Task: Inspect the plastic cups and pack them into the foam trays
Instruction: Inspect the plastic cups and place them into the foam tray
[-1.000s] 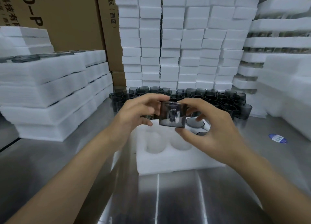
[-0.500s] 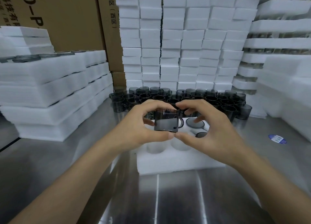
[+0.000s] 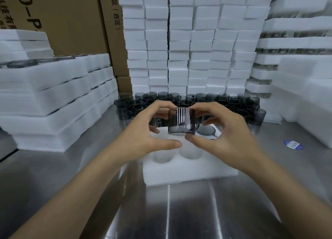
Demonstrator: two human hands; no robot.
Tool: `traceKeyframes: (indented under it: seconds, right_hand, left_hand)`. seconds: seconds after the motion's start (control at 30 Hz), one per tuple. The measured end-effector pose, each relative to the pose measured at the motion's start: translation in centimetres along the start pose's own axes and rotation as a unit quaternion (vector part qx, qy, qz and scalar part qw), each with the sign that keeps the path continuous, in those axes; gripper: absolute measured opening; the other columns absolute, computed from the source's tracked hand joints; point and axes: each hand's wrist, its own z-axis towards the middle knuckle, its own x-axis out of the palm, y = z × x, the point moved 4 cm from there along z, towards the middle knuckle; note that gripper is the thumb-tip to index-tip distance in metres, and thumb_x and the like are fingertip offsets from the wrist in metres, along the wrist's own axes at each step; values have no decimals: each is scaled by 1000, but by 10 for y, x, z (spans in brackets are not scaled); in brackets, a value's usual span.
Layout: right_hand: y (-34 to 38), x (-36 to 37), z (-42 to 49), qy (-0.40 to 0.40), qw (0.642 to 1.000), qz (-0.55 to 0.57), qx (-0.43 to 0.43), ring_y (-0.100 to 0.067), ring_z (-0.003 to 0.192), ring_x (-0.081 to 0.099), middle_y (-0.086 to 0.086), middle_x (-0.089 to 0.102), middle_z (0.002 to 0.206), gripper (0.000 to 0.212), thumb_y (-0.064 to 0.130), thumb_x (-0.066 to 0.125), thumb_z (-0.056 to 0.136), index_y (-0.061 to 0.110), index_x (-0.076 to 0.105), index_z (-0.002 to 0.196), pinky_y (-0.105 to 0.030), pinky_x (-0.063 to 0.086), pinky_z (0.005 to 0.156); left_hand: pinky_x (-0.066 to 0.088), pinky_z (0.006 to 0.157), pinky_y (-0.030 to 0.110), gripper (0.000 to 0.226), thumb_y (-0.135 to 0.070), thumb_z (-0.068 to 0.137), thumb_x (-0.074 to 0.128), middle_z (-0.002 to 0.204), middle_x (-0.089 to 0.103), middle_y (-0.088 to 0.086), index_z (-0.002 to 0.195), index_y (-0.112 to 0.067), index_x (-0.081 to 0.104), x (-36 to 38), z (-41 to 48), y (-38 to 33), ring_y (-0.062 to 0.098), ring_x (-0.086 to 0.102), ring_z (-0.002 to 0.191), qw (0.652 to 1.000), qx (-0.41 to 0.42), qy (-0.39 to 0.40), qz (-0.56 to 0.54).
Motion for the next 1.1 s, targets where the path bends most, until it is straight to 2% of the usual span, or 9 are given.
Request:
traceKeyframes:
  seconds: [0.1,0.23,0.43,0.53,0.63,0.73,0.87,0.97,1.1]
  right_hand:
    - [-3,-1,2,17,998,49,29,-13,123,67,16,72,124,54,20,91,81,34,66,127,-36,55,101]
    - [-13,4,0,54,995,32,74,-10,123,66,18,71,125,56,26,91,81,38,61,126,-43,55,102]
    - [-12,9,-5,71,994,-4,83,-5,127,60,23,66,127,69,44,90,78,51,53,136,-32,53,94]
    - [-7,9,-4,67,995,-12,68,-6,127,60,22,66,127,61,56,82,81,51,56,136,-33,54,95]
    - [-6,8,-3,68,995,-10,69,-9,123,63,20,67,127,53,50,83,84,46,62,132,-38,57,94]
    - [-7,4,-2,43,995,16,88,-9,119,65,19,70,123,50,48,85,80,44,64,126,-38,59,90]
    - [-14,-8,1,-19,992,47,118,-10,114,66,17,70,119,48,35,91,79,38,64,118,-38,57,90]
    - [-18,-12,1,-36,992,15,118,-9,118,63,19,68,120,53,16,91,78,40,62,115,-39,52,98]
    - [-16,-10,-1,-1,994,-23,110,-7,121,57,22,64,119,53,18,90,77,40,60,115,-30,44,104]
  left_hand:
    - [53,93,39,65,-49,69,92,134,68,-19,127,-42,65,-2,1,4,7,60,131,1000,-8,-11,1]
    - [53,90,40,55,-50,69,91,131,70,-17,118,-42,69,-5,2,3,11,61,131,999,6,-34,-12]
    - [53,90,40,51,-54,73,90,130,68,-14,117,-41,66,-1,1,5,13,62,131,999,15,-35,-17]
    - [55,92,43,55,-51,73,92,130,68,-13,120,-38,66,1,1,8,13,62,130,999,10,-34,-10]
    - [53,91,38,57,-53,73,93,129,68,-14,121,-38,66,2,1,11,11,63,128,1000,5,-27,-14]
    - [58,94,43,53,-52,81,87,132,68,-15,127,-40,65,0,2,13,10,64,129,999,-6,-17,-43]
    - [51,106,36,25,-21,101,74,124,73,-14,123,-33,70,-9,7,27,8,67,121,995,-44,-60,-73]
    - [46,103,24,26,-10,105,66,120,72,-17,117,-33,73,-11,6,42,1,64,115,993,-91,-77,-4]
    - [45,98,28,25,-17,104,68,118,64,-16,118,-36,73,-6,2,55,-3,57,109,985,-126,-50,103]
